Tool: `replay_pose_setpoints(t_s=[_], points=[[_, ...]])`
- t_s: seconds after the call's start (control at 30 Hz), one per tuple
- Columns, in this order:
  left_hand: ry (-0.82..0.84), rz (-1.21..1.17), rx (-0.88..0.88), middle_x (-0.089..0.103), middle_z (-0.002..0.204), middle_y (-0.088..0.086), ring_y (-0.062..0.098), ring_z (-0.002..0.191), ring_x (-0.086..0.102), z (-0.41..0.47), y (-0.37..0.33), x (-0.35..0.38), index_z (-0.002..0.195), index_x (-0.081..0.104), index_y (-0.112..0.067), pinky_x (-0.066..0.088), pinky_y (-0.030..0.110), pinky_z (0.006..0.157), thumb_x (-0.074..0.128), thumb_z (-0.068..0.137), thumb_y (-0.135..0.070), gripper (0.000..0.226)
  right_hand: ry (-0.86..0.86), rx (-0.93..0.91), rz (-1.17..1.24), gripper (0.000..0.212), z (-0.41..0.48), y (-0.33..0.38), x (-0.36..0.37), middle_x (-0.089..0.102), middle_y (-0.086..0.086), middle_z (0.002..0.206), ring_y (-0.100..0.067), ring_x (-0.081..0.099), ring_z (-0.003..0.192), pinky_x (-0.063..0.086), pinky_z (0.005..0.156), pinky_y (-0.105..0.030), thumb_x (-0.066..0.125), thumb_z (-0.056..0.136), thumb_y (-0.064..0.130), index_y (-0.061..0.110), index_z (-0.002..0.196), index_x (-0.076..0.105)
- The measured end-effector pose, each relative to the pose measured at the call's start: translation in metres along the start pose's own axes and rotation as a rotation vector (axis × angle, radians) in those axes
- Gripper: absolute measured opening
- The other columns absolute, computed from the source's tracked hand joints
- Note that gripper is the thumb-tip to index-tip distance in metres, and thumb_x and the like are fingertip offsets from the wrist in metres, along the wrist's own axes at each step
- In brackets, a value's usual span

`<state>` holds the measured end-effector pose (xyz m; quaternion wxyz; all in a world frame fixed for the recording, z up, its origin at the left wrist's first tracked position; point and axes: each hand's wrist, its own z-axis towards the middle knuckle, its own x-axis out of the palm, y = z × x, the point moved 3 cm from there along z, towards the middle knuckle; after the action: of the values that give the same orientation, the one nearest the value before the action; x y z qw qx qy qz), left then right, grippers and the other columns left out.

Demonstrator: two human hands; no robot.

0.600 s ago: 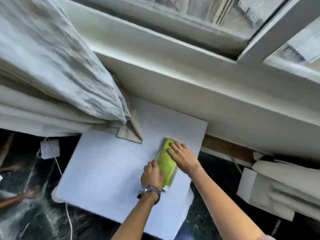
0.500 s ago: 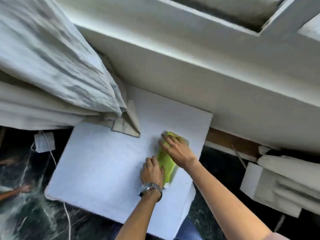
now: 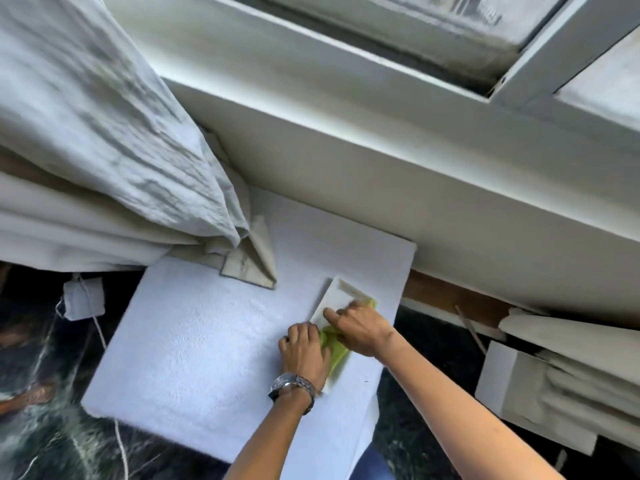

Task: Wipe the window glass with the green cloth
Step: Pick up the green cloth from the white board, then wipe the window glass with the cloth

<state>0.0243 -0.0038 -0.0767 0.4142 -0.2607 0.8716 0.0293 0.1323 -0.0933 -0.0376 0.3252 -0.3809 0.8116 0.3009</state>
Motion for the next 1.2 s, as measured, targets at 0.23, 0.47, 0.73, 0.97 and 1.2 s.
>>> replay_pose_setpoints(t_s=[0.23,0.47,0.73,0.97,1.2], points=[[0.290,-0.751,0.180,0.068,0.080,-0.001,0.010,0.065,0.056,-0.070,0.006,-0.155,0.098,0.042,-0.027,0.048,0.028,0.065,0.065,0.075,-0.027,0.032,0.004,0.125,0.318,0.031,-0.103,0.014,-0.153,0.067,-0.018,0.122,-0.039,0.064,0.109,0.049,0.085,-0.042,0.052,0.102,0.028,0.016,0.131,0.046],[0.209,-0.682,0.527,0.058,0.066,-0.009,0.005,0.068,0.052,-0.122,-0.014,-0.454,0.076,0.064,-0.017,0.041,0.019,0.065,0.082,0.081,-0.025,0.020,-0.361,0.149,0.189,0.029,-0.233,0.040,-0.445,0.063,-0.005,0.130,-0.027,0.059,0.121,0.048,0.098,-0.037,0.053,0.105,0.036,0.026,0.131,0.054],[-0.345,-0.975,1.040,0.071,0.089,0.001,0.014,0.079,0.068,-0.289,-0.101,-0.815,0.099,0.058,-0.017,0.060,0.034,0.065,0.088,0.068,-0.024,0.043,-1.294,0.315,-0.291,0.045,-0.449,0.101,-0.737,0.067,-0.002,0.117,-0.028,0.069,0.087,0.059,0.066,-0.038,0.066,0.095,0.020,0.033,0.134,0.047],[-0.994,-0.869,1.261,0.065,0.097,0.002,0.018,0.086,0.068,-0.420,-0.162,-0.970,0.107,0.050,-0.011,0.064,0.034,0.076,0.086,0.078,-0.016,0.047,-1.764,0.720,-0.678,0.024,-0.528,0.136,-0.891,0.064,-0.013,0.121,-0.037,0.056,0.115,0.048,0.094,-0.055,0.076,0.077,0.010,0.010,0.100,0.073],[-1.492,-0.428,1.002,0.066,0.106,0.011,0.023,0.096,0.063,-0.398,-0.145,-1.009,0.114,0.055,-0.002,0.058,0.035,0.081,0.080,0.084,-0.023,0.044,-1.852,0.898,-0.335,0.019,-0.440,0.124,-0.914,0.072,-0.021,0.104,-0.037,0.067,0.104,0.053,0.104,-0.056,0.079,0.084,0.009,-0.005,0.093,0.073]])
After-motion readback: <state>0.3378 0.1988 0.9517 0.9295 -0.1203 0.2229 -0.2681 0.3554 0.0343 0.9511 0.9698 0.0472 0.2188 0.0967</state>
